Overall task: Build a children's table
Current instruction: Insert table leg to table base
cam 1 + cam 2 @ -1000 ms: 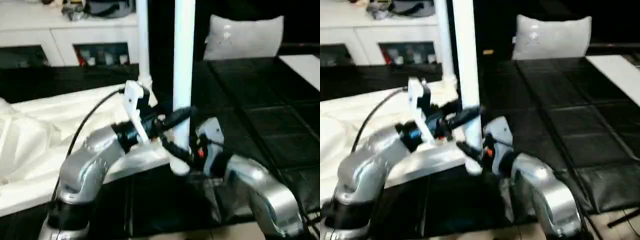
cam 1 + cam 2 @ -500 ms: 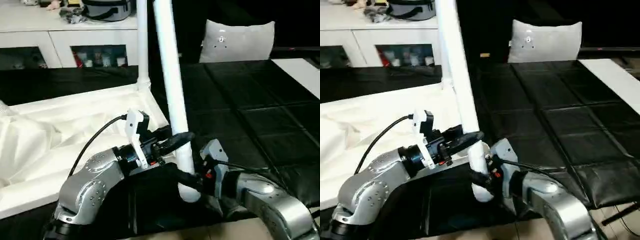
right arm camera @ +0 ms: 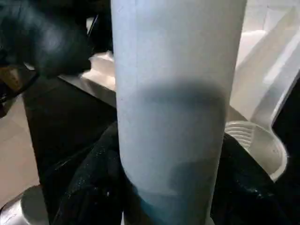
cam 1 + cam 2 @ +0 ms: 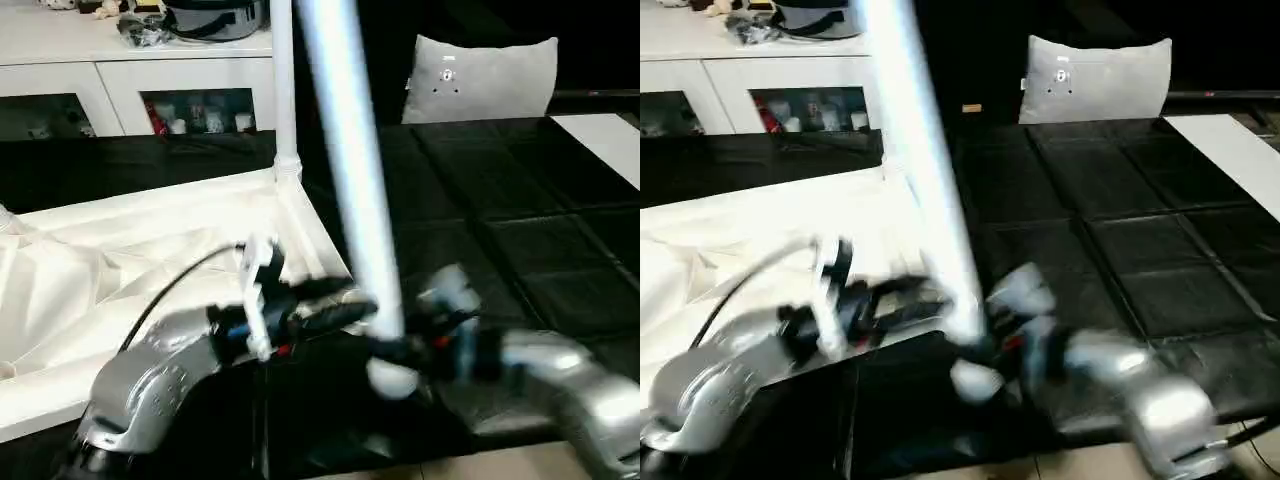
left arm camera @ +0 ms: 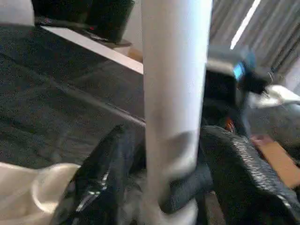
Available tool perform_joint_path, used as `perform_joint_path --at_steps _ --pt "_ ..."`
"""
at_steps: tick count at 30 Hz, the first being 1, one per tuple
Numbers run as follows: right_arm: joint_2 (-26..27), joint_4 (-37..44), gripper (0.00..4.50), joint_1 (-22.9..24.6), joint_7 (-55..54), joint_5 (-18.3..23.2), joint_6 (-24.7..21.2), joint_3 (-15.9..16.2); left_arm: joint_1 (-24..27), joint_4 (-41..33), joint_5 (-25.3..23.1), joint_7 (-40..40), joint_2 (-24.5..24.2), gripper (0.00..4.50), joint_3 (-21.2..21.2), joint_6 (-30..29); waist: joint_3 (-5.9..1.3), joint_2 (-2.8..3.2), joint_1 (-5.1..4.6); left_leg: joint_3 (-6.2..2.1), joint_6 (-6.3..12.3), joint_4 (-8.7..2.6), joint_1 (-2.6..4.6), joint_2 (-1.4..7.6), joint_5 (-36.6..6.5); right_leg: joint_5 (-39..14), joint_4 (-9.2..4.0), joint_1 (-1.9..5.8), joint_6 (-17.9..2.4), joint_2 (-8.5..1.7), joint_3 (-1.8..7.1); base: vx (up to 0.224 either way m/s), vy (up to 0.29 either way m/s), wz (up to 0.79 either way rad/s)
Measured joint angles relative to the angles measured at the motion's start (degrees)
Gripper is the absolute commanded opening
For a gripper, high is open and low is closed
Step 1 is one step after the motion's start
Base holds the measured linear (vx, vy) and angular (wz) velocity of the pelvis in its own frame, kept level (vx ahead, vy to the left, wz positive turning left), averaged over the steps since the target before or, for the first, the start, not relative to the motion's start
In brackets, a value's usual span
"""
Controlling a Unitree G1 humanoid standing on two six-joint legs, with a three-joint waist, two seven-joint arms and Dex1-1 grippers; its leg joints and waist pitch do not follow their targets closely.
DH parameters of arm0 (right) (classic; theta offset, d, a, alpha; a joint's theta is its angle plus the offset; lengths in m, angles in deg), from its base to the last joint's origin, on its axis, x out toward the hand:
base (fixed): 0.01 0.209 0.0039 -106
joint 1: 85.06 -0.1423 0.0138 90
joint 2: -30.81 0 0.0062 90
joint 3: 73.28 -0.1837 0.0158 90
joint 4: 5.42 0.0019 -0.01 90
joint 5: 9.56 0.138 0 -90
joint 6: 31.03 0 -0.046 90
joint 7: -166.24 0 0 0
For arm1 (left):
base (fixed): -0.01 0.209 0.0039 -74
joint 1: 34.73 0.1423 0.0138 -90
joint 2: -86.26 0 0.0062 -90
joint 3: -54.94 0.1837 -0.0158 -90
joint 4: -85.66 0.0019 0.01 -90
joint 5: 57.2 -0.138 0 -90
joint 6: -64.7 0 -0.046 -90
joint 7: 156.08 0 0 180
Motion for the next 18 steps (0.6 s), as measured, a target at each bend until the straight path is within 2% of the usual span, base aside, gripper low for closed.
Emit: perform_joint_path --at_steps 6,8,10,13,16,18 --pt "-0.79 -1.33 1.88 0.34 2.66 1.88 0.55 -0.07 0.02 0.09 0.67 1.70 0.38 3.21 -0.11 0.80 -0.01 0.02 -0.16 0.09 -0.07 0.03 0.29 -0.01 0.04 0.00 0.08 0.12 0.00 -0.01 0.10 0.000 0.000 0.00" --pt "0.13 -1.93 1.88 0.15 2.80 4.32 0.23 -1.97 -0.03 0.63 1.73 1.71 1.35 3.42 -0.76 1.23 0.00 0.03 -0.28 0.11 -0.07 0.09 0.39 -0.01 0.04 0.00 0.08 0.19 0.00 -0.02 0.08 0.000 0.000 0.00" --pt "2.10 -2.80 1.88 -1.17 3.95 9.53 -1.62 -5.39 -0.39 1.77 4.36 1.62 3.08 3.55 -2.98 0.92 0.00 0.02 -0.41 0.11 -0.07 0.20 0.39 0.01 0.04 0.00 0.08 0.20 0.00 -0.02 0.03 0.000 0.000 0.00" --pt "1.12 -4.98 1.88 -3.96 8.44 17.37 -5.69 -9.15 -3.71 3.33 9.00 -1.02 5.27 3.81 -6.48 -1.89 0.00 0.03 -0.46 0.08 -0.06 0.39 0.40 0.02 0.04 0.00 0.06 0.30 0.00 -0.02 -0.01 0.000 0.000 0.00" --pt "0.41 -7.59 1.88 -6.34 13.00 24.00 -10.12 -10.46 -7.84 6.43 11.75 -5.85 7.29 3.98 -10.18 -4.55 0.01 0.01 -0.40 0.07 -0.05 0.52 0.38 0.01 0.04 0.00 0.05 0.34 0.00 -0.02 -0.05 0.000 0.000 0.00" --pt "-0.05 -9.30 1.88 -7.58 14.83 26.96 -12.20 -11.31 -9.54 7.89 13.75 -7.66 8.44 4.04 -11.49 -5.84 0.01 0.00 -0.29 0.06 -0.04 0.54 0.35 0.02 0.05 0.00 0.01 0.32 0.01 -0.03 -0.07 0.000 0.000 0.00"
